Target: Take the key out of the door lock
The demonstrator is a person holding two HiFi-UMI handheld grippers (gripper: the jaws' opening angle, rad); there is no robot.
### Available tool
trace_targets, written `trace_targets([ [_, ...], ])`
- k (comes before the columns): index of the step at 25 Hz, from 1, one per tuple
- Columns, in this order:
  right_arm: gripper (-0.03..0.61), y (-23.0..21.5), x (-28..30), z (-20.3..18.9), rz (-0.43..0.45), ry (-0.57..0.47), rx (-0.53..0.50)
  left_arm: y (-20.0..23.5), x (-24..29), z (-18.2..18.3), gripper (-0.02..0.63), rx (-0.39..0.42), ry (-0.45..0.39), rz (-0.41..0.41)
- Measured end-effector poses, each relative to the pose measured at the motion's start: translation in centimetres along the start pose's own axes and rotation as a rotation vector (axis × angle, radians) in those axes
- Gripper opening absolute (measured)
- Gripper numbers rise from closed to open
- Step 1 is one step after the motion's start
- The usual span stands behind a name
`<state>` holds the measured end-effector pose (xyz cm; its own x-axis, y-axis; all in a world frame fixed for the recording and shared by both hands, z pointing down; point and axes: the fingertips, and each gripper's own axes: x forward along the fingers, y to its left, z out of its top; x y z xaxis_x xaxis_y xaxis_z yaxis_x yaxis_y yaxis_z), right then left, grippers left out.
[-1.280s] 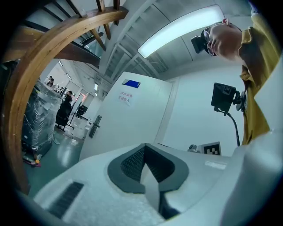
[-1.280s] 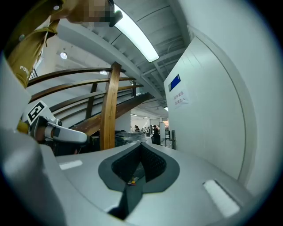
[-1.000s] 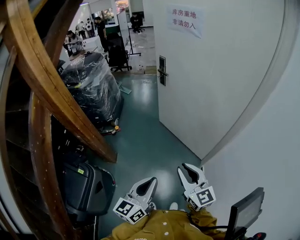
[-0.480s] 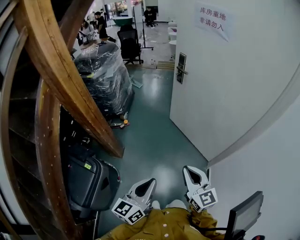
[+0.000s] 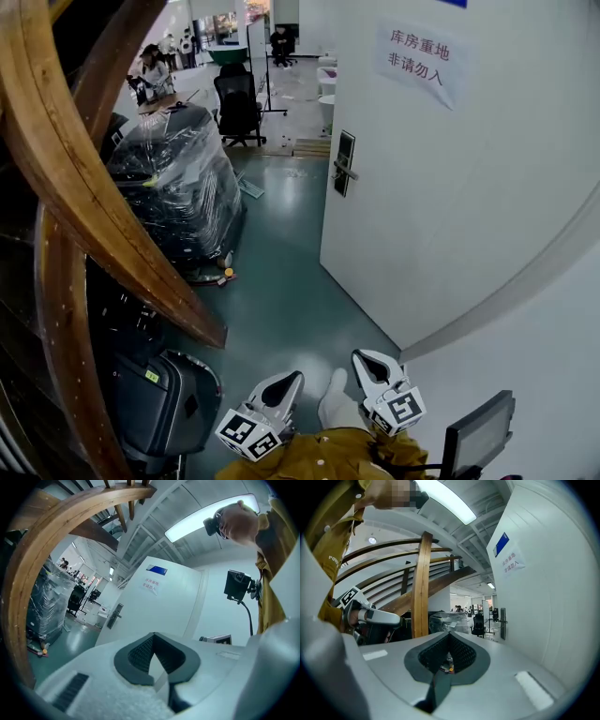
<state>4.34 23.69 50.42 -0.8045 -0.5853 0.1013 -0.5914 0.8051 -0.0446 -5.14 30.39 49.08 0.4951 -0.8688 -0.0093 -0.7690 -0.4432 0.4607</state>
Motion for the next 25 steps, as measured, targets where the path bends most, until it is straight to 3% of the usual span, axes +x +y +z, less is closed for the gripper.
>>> trace_targets([
  [11,0.006,-18.0,6.6,4.4,0.014,-0.042,-0.006,2.7,19.5,4.5,0.0,0.033,0.013,-0.024],
  [17,0.005,-22.3,9.3,4.4,0.043,-0.027,0.03,4.1,25.0,5.4,0.0,0.021,0.035,-0.015],
  [25,0.006,-27.2,16.1,5.8,0.05,-0.027,0.017,10.0,31.5,8.5,0.0,0.009,0.01,-0.014],
])
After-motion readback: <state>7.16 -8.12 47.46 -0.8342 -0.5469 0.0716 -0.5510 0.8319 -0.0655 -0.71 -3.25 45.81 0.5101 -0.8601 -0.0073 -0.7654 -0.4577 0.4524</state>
